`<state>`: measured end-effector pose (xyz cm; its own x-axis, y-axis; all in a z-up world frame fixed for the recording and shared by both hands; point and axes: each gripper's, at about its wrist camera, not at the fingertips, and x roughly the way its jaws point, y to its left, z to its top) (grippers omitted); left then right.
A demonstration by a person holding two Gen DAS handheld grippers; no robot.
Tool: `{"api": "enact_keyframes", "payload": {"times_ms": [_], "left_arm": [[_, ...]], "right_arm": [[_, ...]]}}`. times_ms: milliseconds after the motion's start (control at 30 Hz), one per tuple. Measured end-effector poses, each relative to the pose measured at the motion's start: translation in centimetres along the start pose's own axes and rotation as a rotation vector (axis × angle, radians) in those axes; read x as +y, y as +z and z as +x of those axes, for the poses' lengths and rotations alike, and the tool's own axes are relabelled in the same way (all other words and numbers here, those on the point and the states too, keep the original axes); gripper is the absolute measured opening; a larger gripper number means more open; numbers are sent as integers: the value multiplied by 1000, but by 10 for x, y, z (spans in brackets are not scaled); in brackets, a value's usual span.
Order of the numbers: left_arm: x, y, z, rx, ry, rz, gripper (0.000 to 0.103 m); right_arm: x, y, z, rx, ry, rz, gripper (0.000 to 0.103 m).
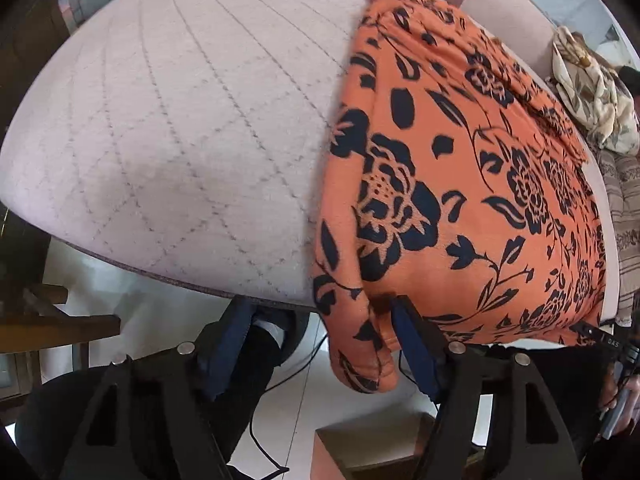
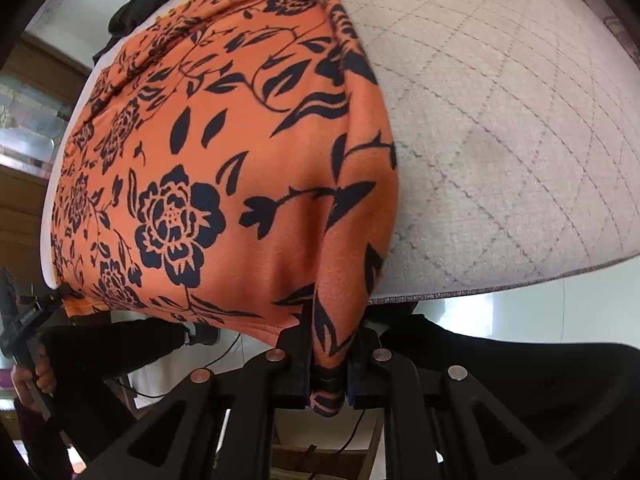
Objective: Fold small clothes
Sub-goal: 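Lift the hem with both tools and fold it toward the gold collar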
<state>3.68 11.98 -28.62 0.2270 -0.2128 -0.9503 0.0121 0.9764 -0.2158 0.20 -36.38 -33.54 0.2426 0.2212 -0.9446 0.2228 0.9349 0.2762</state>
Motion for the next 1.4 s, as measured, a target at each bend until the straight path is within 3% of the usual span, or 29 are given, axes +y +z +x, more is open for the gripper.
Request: {"api": "enact_keyframes", "payload": {"times_ms": [100, 133, 167, 233, 333, 633, 767, 900, 1167, 1300, 1400], "left_arm": [[-10, -1, 13, 43, 26, 24, 73], [-10, -2, 16, 46, 16, 22, 65], [-10, -2, 17, 52, -12, 19, 43], [-13, -4, 20, 77, -71, 17, 12], [-19, -8, 13, 71, -56, 48, 11], [-19, 30, -67, -38, -275, 101, 10], [-24, 77, -110, -120, -357, 89, 10], [-27, 133, -117, -166, -384, 65, 10], [-51, 286, -60, -164, -350, -28, 10], [-60, 344, -13, -150, -336, -79, 10], [-62, 369, 30, -136, -288, -112, 10]], "right_arm": [[-2, 5, 6, 16, -6, -3, 15], [-1, 5, 11, 15, -3, -2, 15], [-2, 5, 12, 11, -2, -10, 14], [-2, 3, 7, 2, -4, -24, 10], [2, 2, -1, -15, 26, -57, 9], [13, 28, -95, -158, 332, -88, 8], [15, 59, -128, -273, 402, -71, 8], [12, 106, -149, -377, 424, -21, 8], [-1, 246, -118, -470, 428, 164, 8], [-12, 308, -77, -514, 416, 277, 8], [-22, 343, -37, -531, 418, 356, 8]]}}
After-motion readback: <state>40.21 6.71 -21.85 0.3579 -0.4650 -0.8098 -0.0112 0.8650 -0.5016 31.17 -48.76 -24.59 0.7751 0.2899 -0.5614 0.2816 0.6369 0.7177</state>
